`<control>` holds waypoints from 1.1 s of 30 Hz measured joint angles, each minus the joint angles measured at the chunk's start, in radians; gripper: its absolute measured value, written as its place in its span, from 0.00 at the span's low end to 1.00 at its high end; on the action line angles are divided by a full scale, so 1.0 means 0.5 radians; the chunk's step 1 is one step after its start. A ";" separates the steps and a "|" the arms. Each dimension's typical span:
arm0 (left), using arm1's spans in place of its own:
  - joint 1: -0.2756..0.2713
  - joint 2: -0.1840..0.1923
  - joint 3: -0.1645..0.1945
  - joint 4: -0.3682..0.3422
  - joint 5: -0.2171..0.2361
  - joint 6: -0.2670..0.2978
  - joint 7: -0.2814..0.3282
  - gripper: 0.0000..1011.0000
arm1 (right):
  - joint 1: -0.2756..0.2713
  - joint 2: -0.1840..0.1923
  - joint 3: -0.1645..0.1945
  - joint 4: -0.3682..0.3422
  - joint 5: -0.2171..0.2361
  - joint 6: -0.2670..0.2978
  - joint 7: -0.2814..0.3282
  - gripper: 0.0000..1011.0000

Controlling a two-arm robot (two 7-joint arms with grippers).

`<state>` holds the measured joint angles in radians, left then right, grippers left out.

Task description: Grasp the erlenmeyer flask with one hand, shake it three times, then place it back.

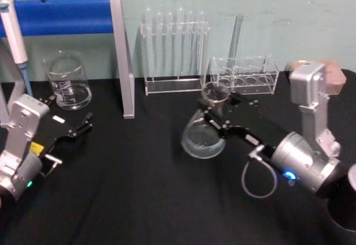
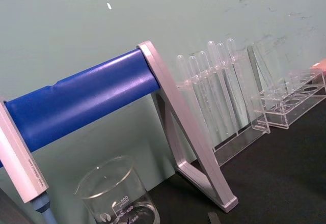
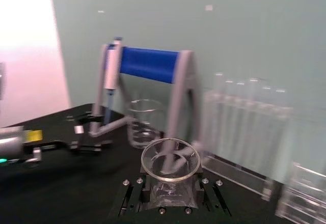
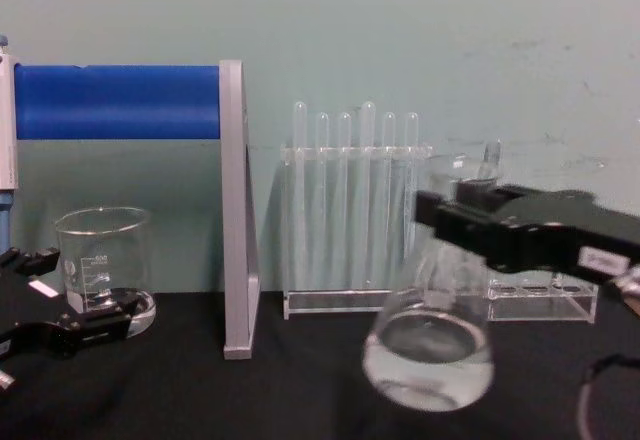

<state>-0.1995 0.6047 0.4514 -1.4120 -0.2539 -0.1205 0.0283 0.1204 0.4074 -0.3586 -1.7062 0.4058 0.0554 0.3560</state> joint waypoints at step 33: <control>0.000 0.000 0.000 0.000 0.000 0.000 0.000 0.99 | -0.178 -0.180 0.142 -0.093 -0.266 -0.044 -0.468 0.45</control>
<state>-0.1995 0.6047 0.4514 -1.4120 -0.2539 -0.1205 0.0283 0.0316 0.3172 -0.2877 -1.7527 0.2727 0.0335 0.1218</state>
